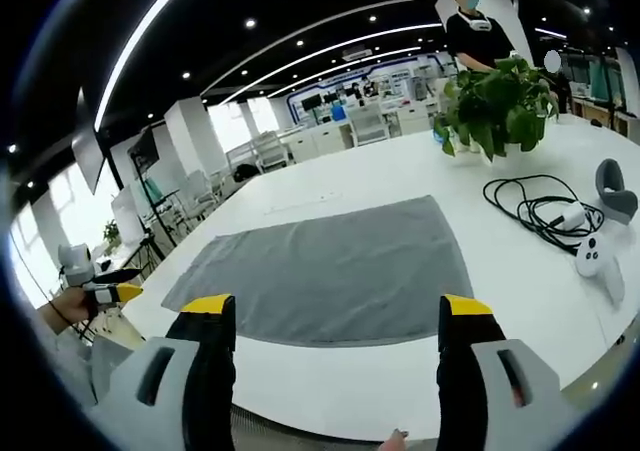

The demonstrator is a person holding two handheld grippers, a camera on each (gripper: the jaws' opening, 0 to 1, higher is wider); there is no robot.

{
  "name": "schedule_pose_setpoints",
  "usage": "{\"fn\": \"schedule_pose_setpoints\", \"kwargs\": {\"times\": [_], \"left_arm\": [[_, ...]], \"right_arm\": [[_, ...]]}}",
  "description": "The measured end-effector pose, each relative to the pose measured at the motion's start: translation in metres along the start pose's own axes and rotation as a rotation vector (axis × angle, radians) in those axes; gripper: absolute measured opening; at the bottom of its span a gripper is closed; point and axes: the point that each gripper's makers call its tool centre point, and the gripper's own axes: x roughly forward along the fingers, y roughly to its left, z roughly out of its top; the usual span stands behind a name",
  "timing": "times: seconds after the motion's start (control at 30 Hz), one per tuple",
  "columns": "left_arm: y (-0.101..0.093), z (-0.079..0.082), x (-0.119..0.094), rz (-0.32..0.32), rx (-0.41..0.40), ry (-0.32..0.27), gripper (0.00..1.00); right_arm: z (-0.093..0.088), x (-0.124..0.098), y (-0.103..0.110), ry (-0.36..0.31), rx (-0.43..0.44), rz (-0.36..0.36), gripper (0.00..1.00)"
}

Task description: Fold the towel on the table until its edges align and the towel forms a compact rectangular stack.

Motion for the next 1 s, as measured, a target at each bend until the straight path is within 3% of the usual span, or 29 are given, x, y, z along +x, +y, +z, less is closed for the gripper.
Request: {"fn": "schedule_pose_setpoints", "kwargs": {"times": [0.4, 1.0], "left_arm": [[-0.009, -0.002, 0.010, -0.021, 0.006, 0.013, 0.97], [-0.060, 0.018, 0.035, -0.112, 0.044, 0.000, 0.97]], "right_arm": [[0.002, -0.001, -0.011, -0.002, 0.012, -0.014, 0.84], [0.018, -0.012, -0.043, -0.019, 0.003, -0.044, 0.84]]}}
